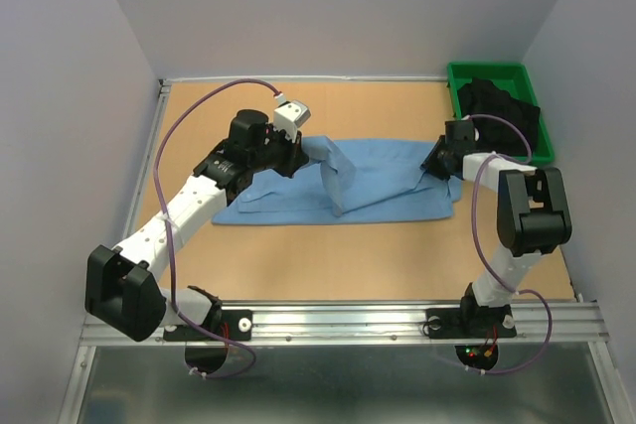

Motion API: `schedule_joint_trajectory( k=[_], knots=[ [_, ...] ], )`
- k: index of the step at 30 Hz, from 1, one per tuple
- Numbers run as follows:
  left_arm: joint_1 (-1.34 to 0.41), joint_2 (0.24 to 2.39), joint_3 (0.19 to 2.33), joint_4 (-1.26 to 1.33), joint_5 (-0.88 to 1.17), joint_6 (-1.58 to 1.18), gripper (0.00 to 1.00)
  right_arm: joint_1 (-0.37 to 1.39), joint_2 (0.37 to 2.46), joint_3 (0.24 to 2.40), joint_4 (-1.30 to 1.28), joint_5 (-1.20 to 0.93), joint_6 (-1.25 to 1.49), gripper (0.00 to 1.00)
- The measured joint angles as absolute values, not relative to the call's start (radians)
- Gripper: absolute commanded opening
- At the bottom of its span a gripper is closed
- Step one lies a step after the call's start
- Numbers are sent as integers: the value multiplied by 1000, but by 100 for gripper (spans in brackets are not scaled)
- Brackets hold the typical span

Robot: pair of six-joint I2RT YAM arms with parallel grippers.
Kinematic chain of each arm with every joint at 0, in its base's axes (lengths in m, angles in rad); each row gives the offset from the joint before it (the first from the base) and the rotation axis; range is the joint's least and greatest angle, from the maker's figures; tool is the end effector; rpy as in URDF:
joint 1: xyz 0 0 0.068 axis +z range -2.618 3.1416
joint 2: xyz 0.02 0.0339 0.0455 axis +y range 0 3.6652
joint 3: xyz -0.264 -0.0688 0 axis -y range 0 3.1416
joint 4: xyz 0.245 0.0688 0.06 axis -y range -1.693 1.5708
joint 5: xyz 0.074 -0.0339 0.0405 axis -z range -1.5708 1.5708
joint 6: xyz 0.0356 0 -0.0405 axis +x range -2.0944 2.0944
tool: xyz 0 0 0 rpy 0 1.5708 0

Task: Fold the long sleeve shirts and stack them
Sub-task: Fold the shirt

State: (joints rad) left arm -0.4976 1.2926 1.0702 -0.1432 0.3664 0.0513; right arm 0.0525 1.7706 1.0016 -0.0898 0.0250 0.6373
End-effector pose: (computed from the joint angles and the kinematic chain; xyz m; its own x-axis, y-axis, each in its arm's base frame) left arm 0.2574 -0.1543 0.3335 -0.2758 0.2043 -0.9392 0.7548 0.6511 -0.0800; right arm 0.3613 0.0181 0.1620 -0.6291 0.5626 -0.5364 0.4208 0.8267 0.3735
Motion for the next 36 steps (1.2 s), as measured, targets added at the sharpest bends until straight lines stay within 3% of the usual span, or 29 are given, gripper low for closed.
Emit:
schedule_joint_trajectory(
  k=[9, 26, 30, 33, 35, 36],
  knots=[
    [-498, 1292, 1058, -138, 363, 55, 0, 52, 1774, 1058, -97, -2, 613, 1],
    [-498, 1293, 1058, -137, 379, 57, 0, 41, 1853, 1213, -94, 2, 490, 2],
    [-498, 1293, 1058, -136, 395, 48, 0, 35, 1873, 1214, -99, 4, 474, 11],
    [-498, 1293, 1058, -131, 398, 41, 0, 34, 1872, 1214, -98, 6, 469, 26],
    [-498, 1293, 1058, -131, 397, 38, 0, 34, 1872, 1214, -102, 5, 458, 41],
    [-498, 1294, 1059, -133, 395, 39, 0, 33, 1872, 1214, -109, 3, 447, 55]
  ],
)
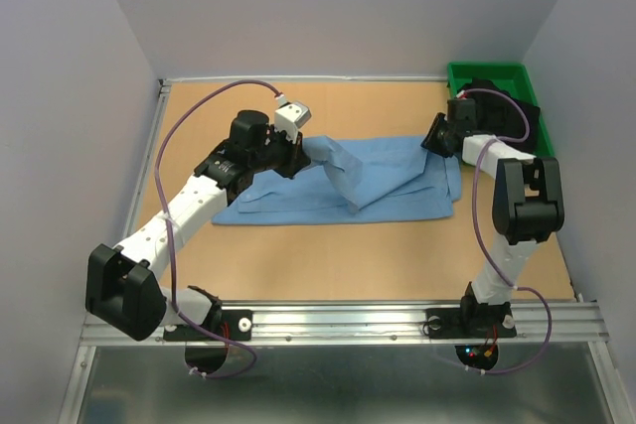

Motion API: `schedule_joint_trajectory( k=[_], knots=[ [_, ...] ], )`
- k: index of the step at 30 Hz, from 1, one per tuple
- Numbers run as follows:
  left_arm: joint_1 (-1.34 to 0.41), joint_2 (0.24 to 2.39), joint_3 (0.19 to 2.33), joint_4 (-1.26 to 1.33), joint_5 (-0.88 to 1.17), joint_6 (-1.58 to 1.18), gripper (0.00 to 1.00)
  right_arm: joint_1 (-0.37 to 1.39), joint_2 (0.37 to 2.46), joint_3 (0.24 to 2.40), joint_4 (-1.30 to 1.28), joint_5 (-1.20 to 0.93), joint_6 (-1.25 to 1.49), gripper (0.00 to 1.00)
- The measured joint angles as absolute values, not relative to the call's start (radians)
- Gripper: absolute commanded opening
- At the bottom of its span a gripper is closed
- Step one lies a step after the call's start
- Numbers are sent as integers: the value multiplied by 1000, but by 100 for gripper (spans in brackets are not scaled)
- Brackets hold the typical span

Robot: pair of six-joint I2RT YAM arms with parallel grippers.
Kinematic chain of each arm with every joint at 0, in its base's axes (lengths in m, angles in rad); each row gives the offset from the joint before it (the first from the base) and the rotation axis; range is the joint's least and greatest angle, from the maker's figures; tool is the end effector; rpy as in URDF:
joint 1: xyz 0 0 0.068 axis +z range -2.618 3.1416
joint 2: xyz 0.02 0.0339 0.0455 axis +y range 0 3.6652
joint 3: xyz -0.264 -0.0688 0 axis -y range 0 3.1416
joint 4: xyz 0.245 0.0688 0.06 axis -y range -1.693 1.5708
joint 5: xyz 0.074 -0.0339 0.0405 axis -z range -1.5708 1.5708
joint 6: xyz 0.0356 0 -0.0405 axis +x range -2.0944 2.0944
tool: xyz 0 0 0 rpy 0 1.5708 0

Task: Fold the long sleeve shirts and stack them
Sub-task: Fold the shirt

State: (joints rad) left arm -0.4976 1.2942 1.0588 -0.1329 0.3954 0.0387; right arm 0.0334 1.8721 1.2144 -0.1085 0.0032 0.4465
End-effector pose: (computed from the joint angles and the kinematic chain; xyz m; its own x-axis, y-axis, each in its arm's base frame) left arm 0.2569 -0.1552 0.3302 -0.2869 0.1965 -0.9376 0.7679 0.6323 -0.1025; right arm 0.4077 0.0135 0.1873 -0.6385 0.4107 -0.6509 0.2712 0.9115 0.3091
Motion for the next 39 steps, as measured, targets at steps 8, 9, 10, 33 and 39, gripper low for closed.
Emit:
schedule_joint_trajectory(
  k=[8, 9, 10, 33, 39],
  knots=[
    [-498, 1369, 1114, -145, 387, 12, 0, 31, 1742, 1216, -187, -82, 415, 74],
    [-498, 1374, 1115, -139, 379, -3, 0, 32, 1703, 1216, -186, -104, 413, 74],
    [-498, 1377, 1115, -138, 371, -15, 0, 32, 1679, 1215, -186, -117, 411, 74],
    [-407, 1650, 1100, -96, 176, -176, 6, 245, 1466, 989, -206, -252, 388, 74],
    [-377, 1664, 1142, -136, 118, -153, 21, 309, 1439, 971, -205, -250, 380, 74]
  ],
)
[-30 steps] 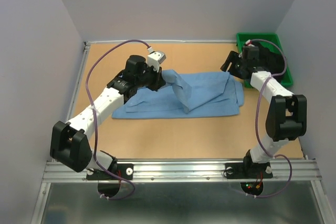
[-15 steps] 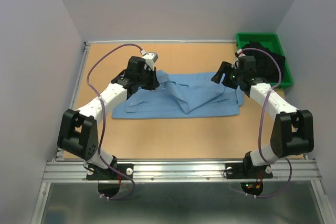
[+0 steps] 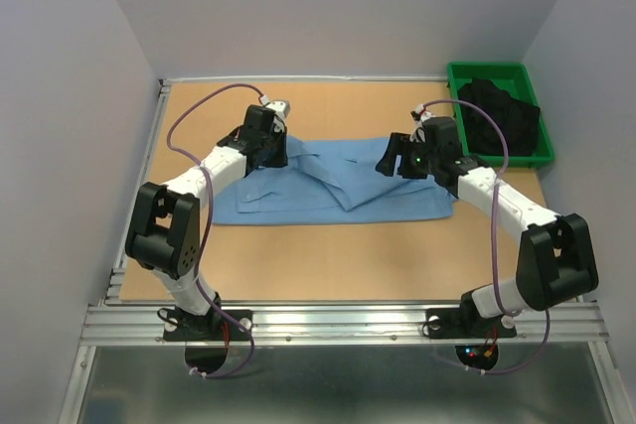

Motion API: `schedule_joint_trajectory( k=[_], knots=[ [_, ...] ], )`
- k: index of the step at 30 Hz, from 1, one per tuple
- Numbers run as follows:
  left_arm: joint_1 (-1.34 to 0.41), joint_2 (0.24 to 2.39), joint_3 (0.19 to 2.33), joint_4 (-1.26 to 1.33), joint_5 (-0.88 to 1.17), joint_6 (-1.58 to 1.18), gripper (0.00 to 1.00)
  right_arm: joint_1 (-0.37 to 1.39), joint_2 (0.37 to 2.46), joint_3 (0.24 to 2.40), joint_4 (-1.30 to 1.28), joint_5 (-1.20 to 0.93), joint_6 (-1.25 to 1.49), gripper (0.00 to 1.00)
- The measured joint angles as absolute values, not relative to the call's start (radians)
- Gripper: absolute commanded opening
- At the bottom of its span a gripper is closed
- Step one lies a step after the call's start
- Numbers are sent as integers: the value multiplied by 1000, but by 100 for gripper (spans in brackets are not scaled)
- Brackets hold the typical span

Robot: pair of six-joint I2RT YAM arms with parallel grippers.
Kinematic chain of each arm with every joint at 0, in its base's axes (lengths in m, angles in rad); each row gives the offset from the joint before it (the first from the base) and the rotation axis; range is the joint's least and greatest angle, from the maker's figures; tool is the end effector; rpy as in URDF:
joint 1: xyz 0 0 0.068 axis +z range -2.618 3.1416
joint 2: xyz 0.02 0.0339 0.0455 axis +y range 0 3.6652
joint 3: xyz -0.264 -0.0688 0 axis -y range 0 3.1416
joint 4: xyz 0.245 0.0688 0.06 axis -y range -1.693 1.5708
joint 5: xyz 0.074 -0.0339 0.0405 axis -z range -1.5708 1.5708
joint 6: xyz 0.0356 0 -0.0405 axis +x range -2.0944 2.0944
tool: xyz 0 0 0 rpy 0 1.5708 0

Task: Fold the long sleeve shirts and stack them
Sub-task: Fold the shirt

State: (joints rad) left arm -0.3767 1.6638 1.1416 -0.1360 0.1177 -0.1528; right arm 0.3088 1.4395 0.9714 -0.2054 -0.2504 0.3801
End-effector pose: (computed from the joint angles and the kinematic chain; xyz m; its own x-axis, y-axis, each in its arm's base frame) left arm 0.3456 -0.1412 0.2393 -0.6309 0.0870 -0.7709 0.3599 0.9132 -0.1914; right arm 0.2983 0.1044 0.2506 -0.7295 0.1446 -0.6685 -0.2243 0.8728 0.4335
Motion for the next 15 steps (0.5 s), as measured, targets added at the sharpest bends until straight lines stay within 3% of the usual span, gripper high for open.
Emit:
schedule_joint_trajectory(
  k=[9, 10, 11, 15],
  knots=[
    [-345, 1644, 1225, -223, 39, -90, 57, 314, 1380, 947, -216, -229, 364, 74],
    [-343, 1628, 1221, -229, 35, -92, 71, 318, 1367, 940, -213, -229, 361, 74],
    [-340, 1599, 1208, -231, 29, -96, 77, 322, 1357, 934, -212, -228, 357, 74],
    [-331, 1436, 1123, -204, 9, -134, 79, 368, 1317, 898, -213, -220, 332, 73]
  ],
)
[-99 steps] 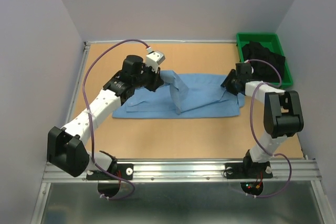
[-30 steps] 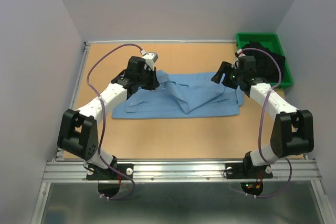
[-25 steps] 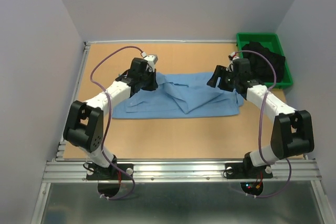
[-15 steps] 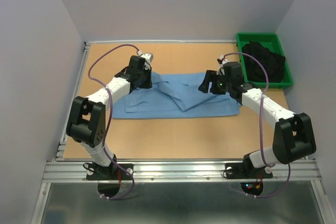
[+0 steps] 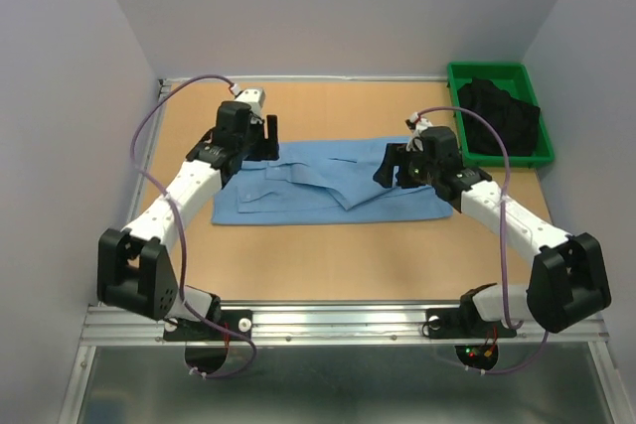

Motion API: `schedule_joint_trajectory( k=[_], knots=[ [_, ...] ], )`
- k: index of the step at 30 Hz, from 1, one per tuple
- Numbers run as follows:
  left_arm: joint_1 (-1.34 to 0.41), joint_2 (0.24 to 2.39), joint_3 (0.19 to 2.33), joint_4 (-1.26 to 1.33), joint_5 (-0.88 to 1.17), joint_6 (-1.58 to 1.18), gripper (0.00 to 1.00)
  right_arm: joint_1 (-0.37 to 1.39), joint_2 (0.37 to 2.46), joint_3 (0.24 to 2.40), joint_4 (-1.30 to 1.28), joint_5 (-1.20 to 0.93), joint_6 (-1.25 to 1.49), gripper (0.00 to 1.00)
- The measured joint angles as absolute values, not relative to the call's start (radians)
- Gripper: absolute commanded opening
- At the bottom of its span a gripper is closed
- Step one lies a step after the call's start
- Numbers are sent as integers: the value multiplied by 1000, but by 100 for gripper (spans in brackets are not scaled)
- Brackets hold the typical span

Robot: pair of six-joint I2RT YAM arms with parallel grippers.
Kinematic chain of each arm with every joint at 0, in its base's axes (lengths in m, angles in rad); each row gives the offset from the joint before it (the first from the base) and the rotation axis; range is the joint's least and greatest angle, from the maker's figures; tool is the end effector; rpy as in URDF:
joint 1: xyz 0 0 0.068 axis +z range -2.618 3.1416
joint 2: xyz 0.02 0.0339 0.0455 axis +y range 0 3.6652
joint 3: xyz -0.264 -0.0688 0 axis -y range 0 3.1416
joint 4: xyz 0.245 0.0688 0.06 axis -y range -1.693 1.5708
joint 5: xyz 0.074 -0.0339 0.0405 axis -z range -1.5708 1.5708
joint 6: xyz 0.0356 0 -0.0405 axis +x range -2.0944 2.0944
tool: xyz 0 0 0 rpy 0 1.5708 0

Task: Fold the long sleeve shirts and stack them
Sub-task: Fold the shirt

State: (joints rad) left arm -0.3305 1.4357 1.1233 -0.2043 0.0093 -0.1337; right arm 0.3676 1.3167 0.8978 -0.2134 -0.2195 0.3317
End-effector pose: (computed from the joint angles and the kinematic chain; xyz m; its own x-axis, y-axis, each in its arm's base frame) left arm 0.3133 -0.1078 0.3027 -0.5074 0.0332 -0.8611 0.2669 0.9562 -0.1205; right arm 0.2675 0.1113 0.2599 -0.6891 0.0752 -0.7208 -0.3070 0.8706 0.3844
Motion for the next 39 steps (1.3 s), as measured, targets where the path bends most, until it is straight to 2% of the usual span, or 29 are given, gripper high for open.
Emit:
schedule_joint_trajectory(
  k=[5, 10, 13, 18, 26, 36, 39],
  knots=[
    [-318, 1291, 978, -107, 34, -221, 79, 445, 1343, 884, -216, -201, 323, 71],
    [-312, 1292, 766, 75, 91, -393, 72, 517, 1396, 884, -216, -167, 317, 71],
    [-305, 1333, 698, 162, 109, -472, 71, 531, 1411, 884, -216, -154, 318, 71],
    [-267, 1440, 698, 304, 115, -529, 71, 538, 1413, 884, -212, -134, 318, 71],
    [-220, 1605, 750, 394, 132, -541, 71, 538, 1412, 884, -209, -112, 318, 71],
    [-217, 1680, 775, 428, 161, -542, 66, 538, 1412, 884, -209, -110, 317, 71],
    [-217, 1703, 783, 434, 168, -545, 60, 538, 1412, 884, -209, -110, 317, 71]
  ],
)
